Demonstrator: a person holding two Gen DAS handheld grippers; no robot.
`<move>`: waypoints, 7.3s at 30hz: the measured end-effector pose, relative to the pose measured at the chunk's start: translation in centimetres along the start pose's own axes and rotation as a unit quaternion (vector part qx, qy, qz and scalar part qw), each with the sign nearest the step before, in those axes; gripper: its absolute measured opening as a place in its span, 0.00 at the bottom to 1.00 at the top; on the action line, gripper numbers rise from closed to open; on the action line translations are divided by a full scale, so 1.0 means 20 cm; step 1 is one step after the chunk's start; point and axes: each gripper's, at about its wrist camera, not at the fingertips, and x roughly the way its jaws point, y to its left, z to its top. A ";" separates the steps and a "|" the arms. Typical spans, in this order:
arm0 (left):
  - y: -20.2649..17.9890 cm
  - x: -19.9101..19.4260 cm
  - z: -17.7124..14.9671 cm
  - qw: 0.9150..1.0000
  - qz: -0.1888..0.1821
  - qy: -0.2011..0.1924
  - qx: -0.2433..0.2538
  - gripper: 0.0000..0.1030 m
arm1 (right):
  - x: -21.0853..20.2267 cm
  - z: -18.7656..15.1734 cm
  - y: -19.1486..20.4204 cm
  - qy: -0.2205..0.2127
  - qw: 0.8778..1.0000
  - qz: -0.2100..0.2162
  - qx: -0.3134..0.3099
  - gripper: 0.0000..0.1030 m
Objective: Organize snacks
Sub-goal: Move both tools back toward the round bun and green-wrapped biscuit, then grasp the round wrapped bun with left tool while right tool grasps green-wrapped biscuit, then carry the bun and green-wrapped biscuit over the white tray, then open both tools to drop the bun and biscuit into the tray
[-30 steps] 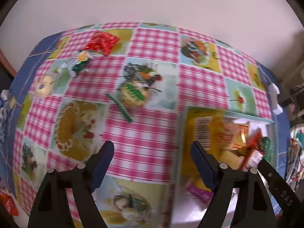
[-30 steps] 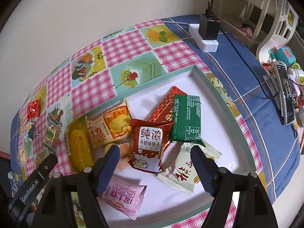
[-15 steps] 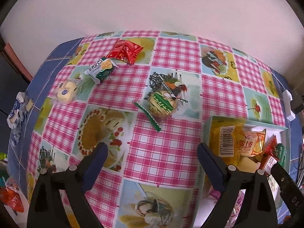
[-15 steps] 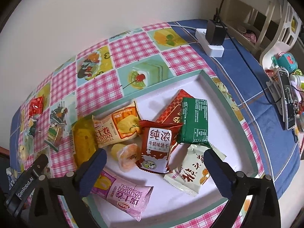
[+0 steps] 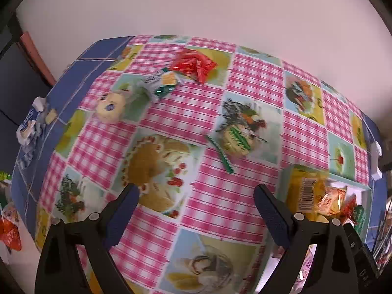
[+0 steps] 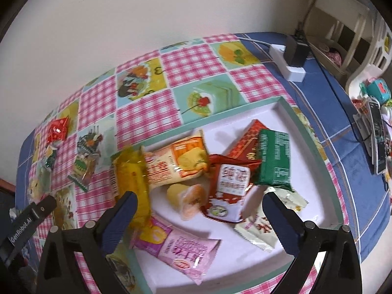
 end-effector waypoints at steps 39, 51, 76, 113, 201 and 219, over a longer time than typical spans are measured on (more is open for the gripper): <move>0.67 0.12 0.09 0.994 0.039 0.034 -0.091 0.92 | 0.06 -0.19 0.56 0.012 0.988 0.069 -0.139 1.00; 0.84 0.22 0.18 0.994 0.011 0.047 -0.102 0.92 | 0.08 -0.12 0.63 -0.015 0.987 0.089 -0.134 1.00; 0.99 0.48 0.56 0.997 -0.051 0.035 -0.045 0.92 | 0.41 0.11 0.93 0.012 0.984 0.114 -0.133 1.00; 0.82 0.74 0.67 0.996 -0.073 0.030 -0.045 0.79 | 0.63 0.07 1.00 -0.033 0.981 0.043 -0.184 0.83; -0.66 -0.09 -0.45 0.964 -0.226 0.083 0.112 0.67 | -0.08 -0.18 -0.56 0.007 0.987 -0.020 0.162 0.57; -0.66 -0.05 -0.43 0.960 -0.244 0.096 0.100 0.74 | -0.04 -0.18 -0.59 0.025 0.985 -0.021 0.172 0.66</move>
